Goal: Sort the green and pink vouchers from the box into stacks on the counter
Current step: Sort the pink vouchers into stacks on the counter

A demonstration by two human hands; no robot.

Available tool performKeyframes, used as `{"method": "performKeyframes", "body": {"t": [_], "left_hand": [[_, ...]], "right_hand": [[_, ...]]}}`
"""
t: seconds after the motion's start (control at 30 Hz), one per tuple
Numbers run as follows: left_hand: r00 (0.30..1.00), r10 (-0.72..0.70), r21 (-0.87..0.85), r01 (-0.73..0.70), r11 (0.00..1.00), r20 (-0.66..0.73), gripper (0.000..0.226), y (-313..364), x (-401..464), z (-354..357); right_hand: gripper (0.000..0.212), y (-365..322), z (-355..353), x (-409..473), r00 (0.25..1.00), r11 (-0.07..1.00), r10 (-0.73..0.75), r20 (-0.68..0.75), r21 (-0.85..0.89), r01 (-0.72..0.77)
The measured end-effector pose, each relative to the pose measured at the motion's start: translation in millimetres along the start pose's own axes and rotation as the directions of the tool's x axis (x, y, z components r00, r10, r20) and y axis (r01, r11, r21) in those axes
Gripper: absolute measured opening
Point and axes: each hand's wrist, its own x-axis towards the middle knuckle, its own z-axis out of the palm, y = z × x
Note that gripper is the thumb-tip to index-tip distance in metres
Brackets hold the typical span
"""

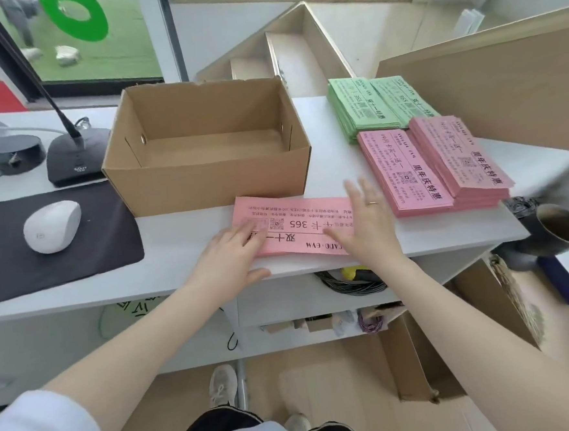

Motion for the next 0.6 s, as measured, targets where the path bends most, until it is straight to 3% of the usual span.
{"method": "performKeyframes", "body": {"t": [0.07, 0.13, 0.3, 0.37, 0.43, 0.5, 0.57, 0.6], "left_hand": [[0.996, 0.049, 0.038, -0.047, 0.998, -0.069, 0.066, -8, -5, 5], [0.988, 0.092, 0.013, -0.091, 0.996, -0.122, 0.053, -10, -9, 6], [0.951, 0.183, -0.02, -0.194, 0.981, -0.249, 0.008, -13, -11, 5], [0.932, 0.18, -0.047, -0.204, 0.978, -0.315, 0.027, -14, -7, 2], [0.907, 0.111, -0.091, -0.161, 0.983, -0.407, 0.026, -11, -2, -4], [0.866, -0.002, -0.135, -0.076, 0.988, -0.501, 0.033, -11, 2, -6], [0.869, -0.073, -0.214, -0.039, 0.976, -0.49, 0.037, -15, 6, -3], [0.899, -0.072, -0.25, -0.043, 0.967, -0.433, 0.037, -17, 8, -2]], "right_hand": [[0.081, -4, 2, -4, 0.949, 0.966, -0.236, 0.208, -0.059, 0.253], [0.077, -4, 8, -9, 0.875, 0.903, -0.349, 0.336, -0.127, 0.409], [0.067, 1, 15, -20, 0.826, 0.79, -0.537, 0.172, -0.241, 0.564], [0.048, 2, 15, -20, 0.797, 0.766, -0.594, 0.108, -0.228, 0.601], [0.031, 2, 11, -16, 0.83, 0.807, -0.556, 0.033, -0.215, 0.549], [0.036, 0, 3, -9, 0.938, 0.931, -0.345, -0.028, -0.139, 0.338], [0.036, 3, -5, 1, 0.988, 0.99, -0.139, -0.07, -0.031, 0.137], [0.035, 6, -7, 5, 0.992, 0.994, -0.109, -0.066, 0.026, 0.11]]}}
